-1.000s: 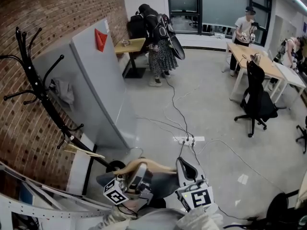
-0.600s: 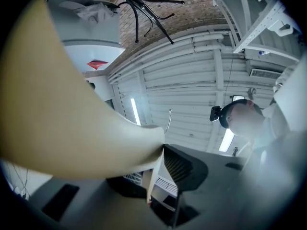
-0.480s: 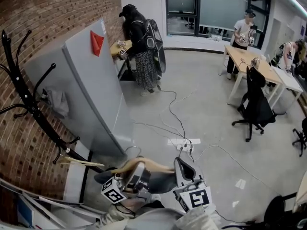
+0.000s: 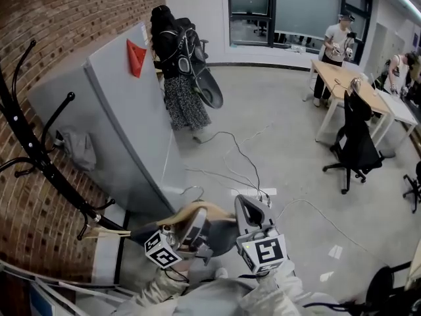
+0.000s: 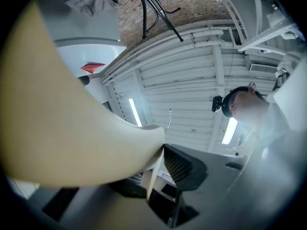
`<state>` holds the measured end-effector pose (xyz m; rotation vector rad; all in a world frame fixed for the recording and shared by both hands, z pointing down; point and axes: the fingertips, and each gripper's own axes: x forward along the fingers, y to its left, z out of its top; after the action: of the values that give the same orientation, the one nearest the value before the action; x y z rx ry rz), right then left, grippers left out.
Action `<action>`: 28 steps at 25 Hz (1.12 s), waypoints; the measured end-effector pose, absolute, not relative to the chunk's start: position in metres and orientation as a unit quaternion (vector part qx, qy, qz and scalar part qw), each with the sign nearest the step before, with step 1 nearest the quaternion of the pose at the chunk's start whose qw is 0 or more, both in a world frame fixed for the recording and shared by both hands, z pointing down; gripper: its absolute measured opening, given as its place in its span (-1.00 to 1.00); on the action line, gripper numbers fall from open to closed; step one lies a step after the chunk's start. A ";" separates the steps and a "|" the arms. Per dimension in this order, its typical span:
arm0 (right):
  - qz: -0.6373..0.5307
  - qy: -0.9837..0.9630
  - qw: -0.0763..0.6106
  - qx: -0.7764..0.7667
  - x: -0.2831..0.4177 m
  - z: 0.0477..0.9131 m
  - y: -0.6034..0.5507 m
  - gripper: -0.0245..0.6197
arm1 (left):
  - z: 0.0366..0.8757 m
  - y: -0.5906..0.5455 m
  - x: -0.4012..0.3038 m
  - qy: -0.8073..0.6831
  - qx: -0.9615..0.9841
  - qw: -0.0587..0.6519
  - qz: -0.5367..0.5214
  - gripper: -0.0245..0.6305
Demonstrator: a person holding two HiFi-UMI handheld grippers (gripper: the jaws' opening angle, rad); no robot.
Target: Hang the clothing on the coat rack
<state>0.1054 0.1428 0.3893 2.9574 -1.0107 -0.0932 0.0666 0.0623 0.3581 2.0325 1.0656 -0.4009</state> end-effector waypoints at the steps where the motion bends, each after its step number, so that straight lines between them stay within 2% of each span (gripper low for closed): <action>1: -0.035 -0.323 0.008 0.946 0.114 0.386 0.135 -0.85 | 0.358 0.060 0.074 0.418 0.806 0.388 -0.159 -0.59; 7: -0.050 -0.332 0.014 0.942 0.142 0.373 0.097 -0.85 | 0.364 0.045 0.107 0.396 0.829 0.361 -0.158 -0.59; 17: -0.041 -0.380 0.000 0.924 0.178 0.374 0.064 -0.85 | 0.364 0.004 0.137 0.336 0.850 0.362 -0.184 -0.59; 28: -0.024 -0.529 -0.013 0.848 0.227 0.384 -0.020 -0.85 | 0.370 -0.058 0.174 0.198 0.888 0.349 -0.225 -0.59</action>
<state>0.2266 -0.0201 0.3840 2.6869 -1.6748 -0.0775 0.1742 -0.0582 0.3696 2.3015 0.5122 -0.5821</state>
